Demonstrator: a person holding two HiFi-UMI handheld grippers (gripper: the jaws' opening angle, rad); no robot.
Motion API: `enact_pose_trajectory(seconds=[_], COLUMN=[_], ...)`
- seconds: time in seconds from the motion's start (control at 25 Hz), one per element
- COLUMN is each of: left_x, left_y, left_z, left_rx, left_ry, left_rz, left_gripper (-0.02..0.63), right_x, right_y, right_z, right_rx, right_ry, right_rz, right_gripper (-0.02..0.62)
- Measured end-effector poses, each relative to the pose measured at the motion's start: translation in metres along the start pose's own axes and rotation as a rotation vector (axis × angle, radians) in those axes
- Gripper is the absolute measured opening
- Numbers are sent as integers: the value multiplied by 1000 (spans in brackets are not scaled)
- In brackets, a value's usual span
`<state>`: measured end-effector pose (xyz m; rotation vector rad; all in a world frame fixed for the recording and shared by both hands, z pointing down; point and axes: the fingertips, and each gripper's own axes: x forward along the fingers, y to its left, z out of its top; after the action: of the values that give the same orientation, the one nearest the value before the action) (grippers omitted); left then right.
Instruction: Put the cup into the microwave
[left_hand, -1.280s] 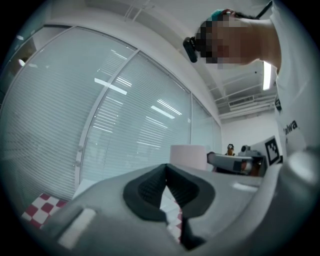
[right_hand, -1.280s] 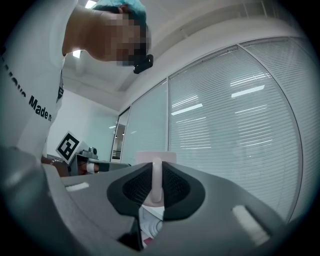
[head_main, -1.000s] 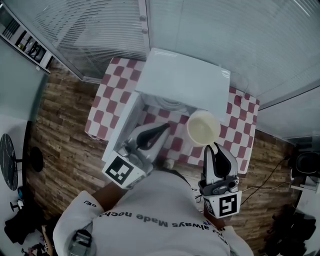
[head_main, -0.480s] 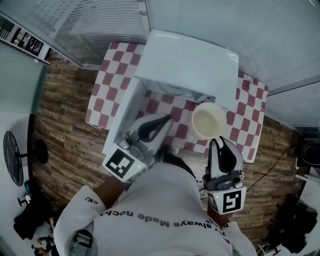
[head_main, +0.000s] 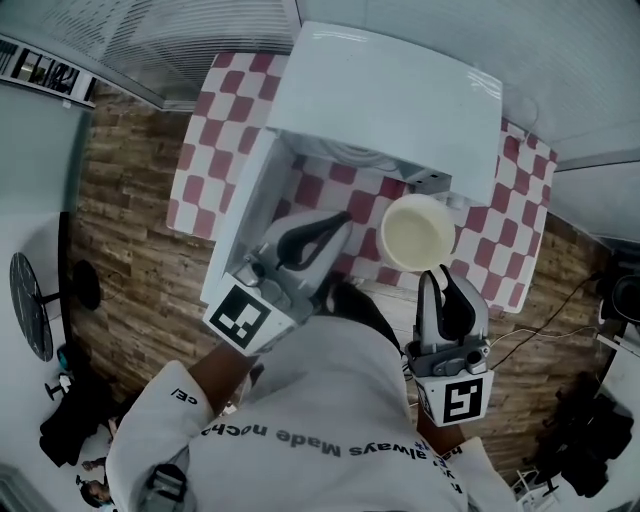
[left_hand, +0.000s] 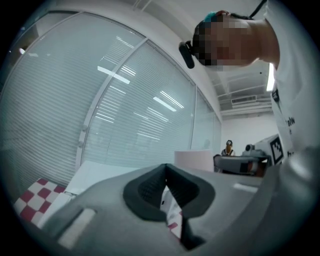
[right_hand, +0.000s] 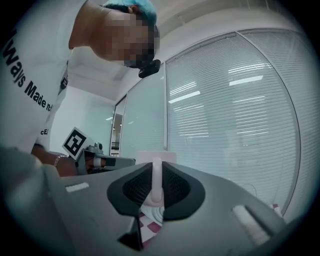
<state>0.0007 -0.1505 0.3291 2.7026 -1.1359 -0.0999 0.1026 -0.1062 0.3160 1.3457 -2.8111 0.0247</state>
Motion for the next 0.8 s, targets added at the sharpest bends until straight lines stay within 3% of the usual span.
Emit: enact_pose_trajectory(seconds=[0.8], left_x=[14], left_y=[43], left_z=[-94], left_rx=[-17], left_ry=[88], left_rz=[28], left_gripper=[3], right_x=[34], right_y=[-14], right_z=[-109], right_rx=[38], right_ry=[82], right_rz=[-21], right_gripper=[40])
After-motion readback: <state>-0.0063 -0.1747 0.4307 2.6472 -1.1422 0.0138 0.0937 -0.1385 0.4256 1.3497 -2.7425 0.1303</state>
